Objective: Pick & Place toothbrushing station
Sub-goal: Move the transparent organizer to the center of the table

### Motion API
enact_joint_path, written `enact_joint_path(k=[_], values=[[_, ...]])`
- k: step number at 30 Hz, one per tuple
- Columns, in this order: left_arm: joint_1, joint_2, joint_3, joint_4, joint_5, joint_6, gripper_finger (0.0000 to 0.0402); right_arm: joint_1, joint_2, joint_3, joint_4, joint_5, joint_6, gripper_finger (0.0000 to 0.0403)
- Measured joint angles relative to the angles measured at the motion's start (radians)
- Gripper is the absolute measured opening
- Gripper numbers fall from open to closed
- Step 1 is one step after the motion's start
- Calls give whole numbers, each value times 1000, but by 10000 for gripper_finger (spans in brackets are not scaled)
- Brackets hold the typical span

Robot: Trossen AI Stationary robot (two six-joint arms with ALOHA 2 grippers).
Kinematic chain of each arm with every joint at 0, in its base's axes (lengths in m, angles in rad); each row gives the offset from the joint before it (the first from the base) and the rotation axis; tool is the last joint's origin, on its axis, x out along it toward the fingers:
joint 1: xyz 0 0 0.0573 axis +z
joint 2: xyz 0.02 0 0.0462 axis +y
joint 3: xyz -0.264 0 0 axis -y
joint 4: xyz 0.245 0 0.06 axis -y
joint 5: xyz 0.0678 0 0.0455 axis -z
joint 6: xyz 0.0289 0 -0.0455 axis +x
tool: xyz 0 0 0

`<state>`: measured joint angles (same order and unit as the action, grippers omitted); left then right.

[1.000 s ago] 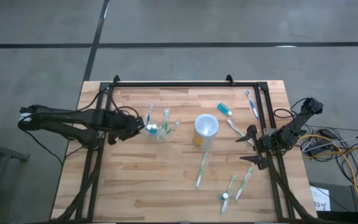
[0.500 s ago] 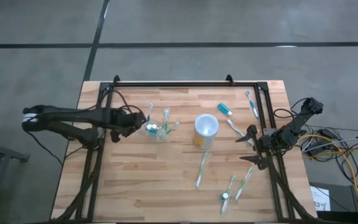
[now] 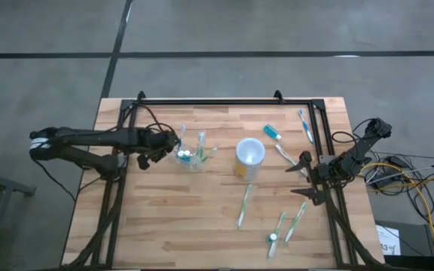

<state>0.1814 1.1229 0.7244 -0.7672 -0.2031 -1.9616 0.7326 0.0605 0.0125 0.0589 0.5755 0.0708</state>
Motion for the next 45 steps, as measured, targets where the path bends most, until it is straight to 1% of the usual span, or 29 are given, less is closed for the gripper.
enact_joint_path(k=[8, 15, 18, 24, 29, 34, 45], values=[[1, 0, -28, 23, 3, -14, 122, 0, 0, 0, 0, 0, 0, 345], [4, 0, -72, 114, 4, -19, 120, 0, 0, 0, 0, 0, 0, 349], [4, 0, -94, 148, 9, -19, 106, 0, 0, 0, 0, 0, 0, 347], [5, 0, -97, 157, 12, -20, 62, 0, 0, 0, 0, 0, 0, 348], [5, 0, -97, 157, 13, -15, 41, 0, 0, 0, 0, 0, 0, 349], [4, 0, -97, 155, 21, -14, 32, 0, 0, 0, 0, 0, 0, 345], [4, 0, -87, 165, 53, -12, 31, 0, 0, 0, 0, 0, 0, 346]])
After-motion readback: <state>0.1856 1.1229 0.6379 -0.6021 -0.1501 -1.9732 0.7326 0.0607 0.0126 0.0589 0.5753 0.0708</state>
